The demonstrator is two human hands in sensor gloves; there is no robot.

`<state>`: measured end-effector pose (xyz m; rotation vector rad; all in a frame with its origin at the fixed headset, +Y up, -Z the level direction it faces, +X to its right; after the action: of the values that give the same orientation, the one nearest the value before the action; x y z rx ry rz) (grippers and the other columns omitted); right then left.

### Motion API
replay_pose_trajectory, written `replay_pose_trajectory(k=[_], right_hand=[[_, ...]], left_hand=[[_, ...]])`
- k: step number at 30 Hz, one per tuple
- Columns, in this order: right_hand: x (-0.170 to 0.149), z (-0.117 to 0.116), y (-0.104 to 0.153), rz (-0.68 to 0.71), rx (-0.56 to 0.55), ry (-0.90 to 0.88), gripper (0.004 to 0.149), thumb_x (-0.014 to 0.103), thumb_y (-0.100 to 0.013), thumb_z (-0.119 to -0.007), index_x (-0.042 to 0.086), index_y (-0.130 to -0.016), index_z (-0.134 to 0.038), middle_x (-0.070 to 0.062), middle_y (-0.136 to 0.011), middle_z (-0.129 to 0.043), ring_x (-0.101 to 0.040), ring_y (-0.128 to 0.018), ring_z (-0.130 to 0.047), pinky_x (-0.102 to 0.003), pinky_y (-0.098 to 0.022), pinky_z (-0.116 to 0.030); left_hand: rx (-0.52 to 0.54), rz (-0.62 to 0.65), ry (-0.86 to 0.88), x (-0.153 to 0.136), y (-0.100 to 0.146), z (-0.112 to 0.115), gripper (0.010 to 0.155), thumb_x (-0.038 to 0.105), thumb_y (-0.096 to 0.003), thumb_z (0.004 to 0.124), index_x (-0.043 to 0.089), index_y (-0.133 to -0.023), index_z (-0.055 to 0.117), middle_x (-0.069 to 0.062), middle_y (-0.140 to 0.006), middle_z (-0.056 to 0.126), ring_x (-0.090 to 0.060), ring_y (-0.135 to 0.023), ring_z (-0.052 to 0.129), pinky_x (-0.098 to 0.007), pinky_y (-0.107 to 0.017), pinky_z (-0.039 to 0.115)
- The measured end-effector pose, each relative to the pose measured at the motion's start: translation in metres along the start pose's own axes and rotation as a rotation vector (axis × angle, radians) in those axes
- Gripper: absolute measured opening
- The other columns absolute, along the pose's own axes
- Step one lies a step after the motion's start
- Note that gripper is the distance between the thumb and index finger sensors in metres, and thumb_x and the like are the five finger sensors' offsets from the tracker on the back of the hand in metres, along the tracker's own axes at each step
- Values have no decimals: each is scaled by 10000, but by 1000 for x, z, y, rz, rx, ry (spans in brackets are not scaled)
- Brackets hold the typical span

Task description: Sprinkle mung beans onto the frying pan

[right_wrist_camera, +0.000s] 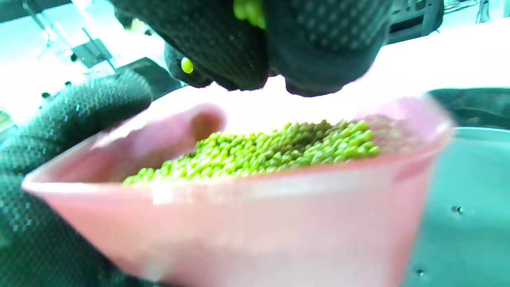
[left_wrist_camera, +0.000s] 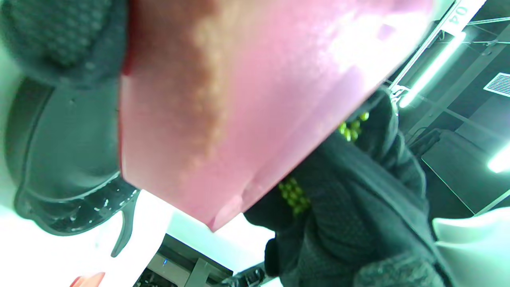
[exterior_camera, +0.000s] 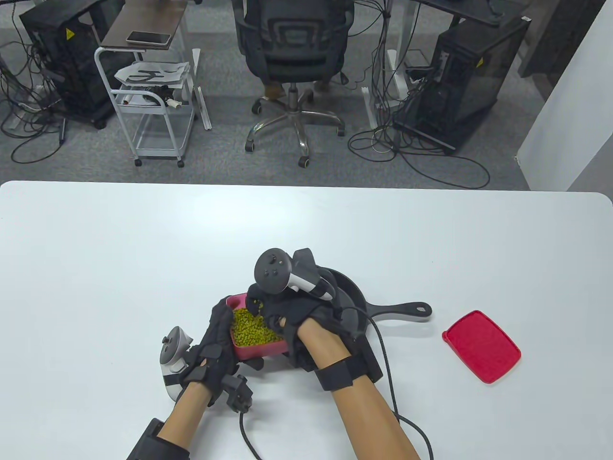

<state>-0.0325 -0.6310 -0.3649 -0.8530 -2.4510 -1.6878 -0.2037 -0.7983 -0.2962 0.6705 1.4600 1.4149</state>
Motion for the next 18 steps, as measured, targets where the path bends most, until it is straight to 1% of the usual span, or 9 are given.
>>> replay_pose_trajectory(k=[2, 5, 7, 9, 11, 13, 18], right_hand=[[-10, 7, 2, -12, -27, -39, 353, 129, -502, -893, 271, -817, -823, -111, -953, -784, -417, -586, -917, -280, -249, -915], [-37, 19, 5, -66, -62, -119, 352, 131, -503, -893, 272, -818, -822, -110, -953, -784, -414, -586, -918, -278, -249, -915], [-54, 22, 6, -105, -76, -157, 352, 129, -505, -892, 272, -819, -821, -112, -954, -783, -416, -586, -916, -279, -249, -915], [-72, 19, 5, -153, -78, -173, 353, 130, -505, -892, 273, -819, -820, -110, -954, -781, -417, -586, -916, -278, -250, -915], [-93, 7, 2, -214, -59, -177, 351, 130, -505, -891, 273, -818, -820, -112, -954, -781, -416, -588, -915, -281, -252, -915], [-104, -5, -1, -250, -33, -171, 352, 132, -506, -890, 276, -819, -818, -111, -955, -779, -417, -593, -913, -283, -258, -915], [-120, -34, -12, -282, -25, -177, 357, 145, -507, -893, 272, -832, -817, -110, -954, -784, -415, -603, -913, -290, -274, -915]], left_hand=[[2, 5, 1, 1, 0, 0, 804, 741, -540, 553, 311, -1125, 208, -221, -1129, 418, -450, -721, 885, -468, -292, 924], [0, 2, -6, 1, 0, -2, 803, 740, -541, 553, 312, -1126, 209, -221, -1130, 419, -450, -721, 884, -467, -292, 924], [3, 2, -3, 2, -1, -2, 804, 742, -540, 553, 312, -1127, 210, -222, -1129, 421, -449, -719, 887, -467, -290, 925], [2, 3, -6, 3, -1, -3, 804, 740, -542, 553, 309, -1128, 210, -222, -1128, 421, -450, -719, 886, -467, -291, 924], [5, 9, -5, 5, -1, -4, 804, 740, -542, 552, 310, -1128, 211, -221, -1129, 421, -448, -720, 886, -466, -292, 924], [10, 11, -1, 6, -1, -5, 804, 741, -541, 552, 310, -1128, 211, -221, -1129, 422, -449, -720, 885, -466, -292, 924], [26, 13, 12, 8, -1, -11, 804, 742, -541, 551, 310, -1128, 212, -220, -1129, 423, -446, -719, 888, -464, -293, 926]])
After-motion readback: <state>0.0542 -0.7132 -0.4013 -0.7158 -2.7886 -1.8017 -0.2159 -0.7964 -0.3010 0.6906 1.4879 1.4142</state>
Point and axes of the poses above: the tracker on the back of each hand, its own x axis roughly to the thumb side, its own y axis roughly from the fingertips to the wrist, z = x × y, the point moved 1 cm from there along -y, roughly from the wrist to the fingertips
